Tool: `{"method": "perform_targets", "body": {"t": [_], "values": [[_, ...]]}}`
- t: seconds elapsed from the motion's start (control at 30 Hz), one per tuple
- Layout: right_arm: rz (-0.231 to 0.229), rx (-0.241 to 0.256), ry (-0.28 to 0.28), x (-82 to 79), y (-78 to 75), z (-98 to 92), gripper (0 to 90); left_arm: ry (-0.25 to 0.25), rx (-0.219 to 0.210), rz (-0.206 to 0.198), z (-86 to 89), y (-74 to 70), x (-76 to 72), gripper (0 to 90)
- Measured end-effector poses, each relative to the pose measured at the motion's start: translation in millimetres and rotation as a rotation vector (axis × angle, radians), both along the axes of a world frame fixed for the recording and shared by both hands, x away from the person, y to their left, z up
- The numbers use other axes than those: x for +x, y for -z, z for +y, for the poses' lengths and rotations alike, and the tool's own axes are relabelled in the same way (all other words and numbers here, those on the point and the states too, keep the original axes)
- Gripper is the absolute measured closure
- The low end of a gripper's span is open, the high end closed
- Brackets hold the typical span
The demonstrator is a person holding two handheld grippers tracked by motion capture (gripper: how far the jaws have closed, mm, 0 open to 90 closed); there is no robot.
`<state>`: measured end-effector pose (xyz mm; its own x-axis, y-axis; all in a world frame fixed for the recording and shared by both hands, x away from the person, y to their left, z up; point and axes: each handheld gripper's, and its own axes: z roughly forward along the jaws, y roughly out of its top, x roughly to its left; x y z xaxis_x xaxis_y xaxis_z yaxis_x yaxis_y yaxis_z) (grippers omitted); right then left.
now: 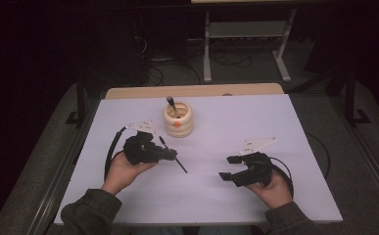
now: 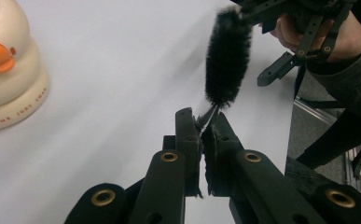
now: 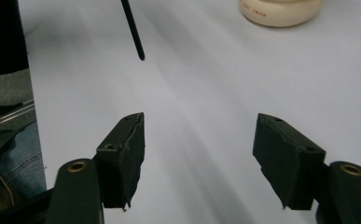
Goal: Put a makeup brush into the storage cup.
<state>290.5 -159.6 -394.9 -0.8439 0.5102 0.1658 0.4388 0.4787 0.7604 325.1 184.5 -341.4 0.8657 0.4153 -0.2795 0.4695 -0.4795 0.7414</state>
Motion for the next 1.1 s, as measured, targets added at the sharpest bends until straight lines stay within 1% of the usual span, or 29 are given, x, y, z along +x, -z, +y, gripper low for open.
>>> {"method": "perform_targets", "body": {"t": [0.1, 0.13, 0.27, 0.37, 0.47, 0.5, 0.57, 0.67, 0.7, 0.73, 0.77, 0.87, 0.93, 1.0, 1.03, 1.1], "values": [[0.002, 0.006, 0.022, 0.0, 0.2, -6.4, 31.1, -0.007, 0.005, -0.005, 0.0, -3.4, 1.9, 85.3], [0.0, 0.006, 0.026, 0.1, 0.4, -8.4, 30.4, -0.002, 0.014, -0.009, 0.5, -4.7, 3.0, 85.3], [0.008, 0.011, 0.047, 0.3, 1.7, -15.1, 29.1, -0.005, 0.024, -0.011, 0.3, -8.4, 6.8, 85.3], [0.026, 0.013, 0.057, 0.8, 2.7, -18.6, 28.3, -0.004, 0.025, -0.009, 0.6, -10.8, 9.4, 85.3], [0.032, 0.014, 0.065, 0.7, 3.3, -21.8, 27.8, -0.008, 0.021, -0.006, 1.3, -12.8, 11.8, 85.3], [0.036, 0.015, 0.069, 0.6, 3.2, -22.6, 27.5, -0.009, 0.02, -0.002, 1.4, -13.5, 12.2, 85.3], [0.037, 0.014, 0.074, 0.5, 3.3, -24.5, 27.1, -0.008, 0.031, -0.01, 2.1, -14.8, 14.1, 85.3], [0.033, 0.015, 0.083, 2.0, 3.6, -27.1, 26.1, -0.013, 0.029, -0.004, 2.5, -16.5, 15.4, 85.3], [0.038, 0.014, 0.085, 2.5, 3.4, -27.8, 25.7, -0.014, 0.027, -0.008, 2.5, -16.9, 16.1, 85.3], [0.044, 0.014, 0.092, 2.3, 3.0, -28.1, 25.6, -0.014, 0.025, -0.003, 2.5, -17.5, 16.3, 85.3], [0.035, 0.013, 0.088, 2.8, 3.3, -28.7, 25.6, -0.011, 0.026, -0.008, 2.7, -18.1, 17.4, 85.3], [0.032, 0.013, 0.092, 2.6, 2.4, -29.3, 25.2, -0.015, 0.026, -0.005, 2.7, -20.3, 19.6, 85.3], [0.032, 0.015, 0.094, 2.5, 1.8, -29.5, 24.8, -0.015, 0.03, -0.003, 3.2, -22.1, 21.3, 85.3], [0.03, 0.016, 0.096, 2.6, 1.4, -29.7, 24.7, -0.021, 0.025, 0.0, 3.5, -23.7, 23.0, 85.3], [0.03, 0.015, 0.097, 2.6, 1.1, -29.9, 24.4, -0.017, 0.03, -0.007, 4.0, -24.6, 24.4, 85.3], [0.034, 0.017, 0.102, 2.1, 0.0, -30.4, 24.0, -0.025, 0.026, -0.001, 3.9, -26.2, 25.7, 85.3]]}}
